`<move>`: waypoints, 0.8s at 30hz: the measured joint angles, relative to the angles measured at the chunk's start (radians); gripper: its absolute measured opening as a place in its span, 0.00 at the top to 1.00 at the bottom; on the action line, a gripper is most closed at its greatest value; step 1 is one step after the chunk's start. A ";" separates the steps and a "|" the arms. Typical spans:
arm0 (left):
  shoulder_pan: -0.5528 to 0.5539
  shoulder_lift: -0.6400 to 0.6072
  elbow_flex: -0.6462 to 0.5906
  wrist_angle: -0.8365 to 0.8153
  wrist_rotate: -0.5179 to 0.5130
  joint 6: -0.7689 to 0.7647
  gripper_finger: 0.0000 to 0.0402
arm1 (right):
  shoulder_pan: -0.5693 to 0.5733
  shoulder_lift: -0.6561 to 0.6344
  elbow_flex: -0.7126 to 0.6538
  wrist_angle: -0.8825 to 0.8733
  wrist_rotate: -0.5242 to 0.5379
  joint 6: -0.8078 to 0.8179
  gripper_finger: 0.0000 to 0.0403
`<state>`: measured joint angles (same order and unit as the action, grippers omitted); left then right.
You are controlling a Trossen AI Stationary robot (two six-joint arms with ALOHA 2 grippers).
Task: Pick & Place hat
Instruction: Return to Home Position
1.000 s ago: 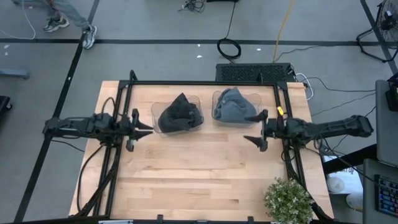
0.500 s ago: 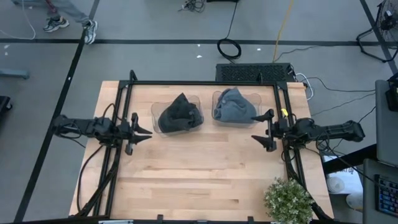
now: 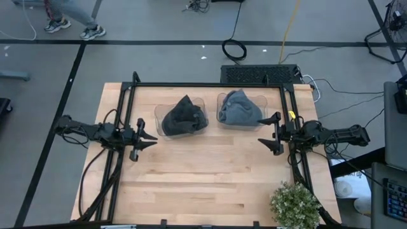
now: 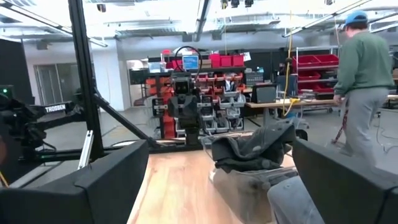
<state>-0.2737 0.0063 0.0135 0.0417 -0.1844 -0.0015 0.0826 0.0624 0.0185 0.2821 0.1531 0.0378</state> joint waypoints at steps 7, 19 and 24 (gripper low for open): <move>0.006 0.000 0.000 -0.002 0.000 0.016 0.81 | 0.000 0.000 -0.001 -0.008 -0.027 0.001 0.03; 0.006 0.000 -0.003 0.030 0.000 0.023 0.81 | 0.000 0.001 -0.001 -0.010 0.003 0.029 0.03; 0.006 0.000 -0.003 0.032 0.001 0.023 0.81 | 0.000 0.001 -0.002 -0.010 0.003 0.029 0.03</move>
<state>-0.2680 0.0063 0.0101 0.0738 -0.1837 0.0212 0.0823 0.0635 0.0170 0.2718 0.1561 0.0666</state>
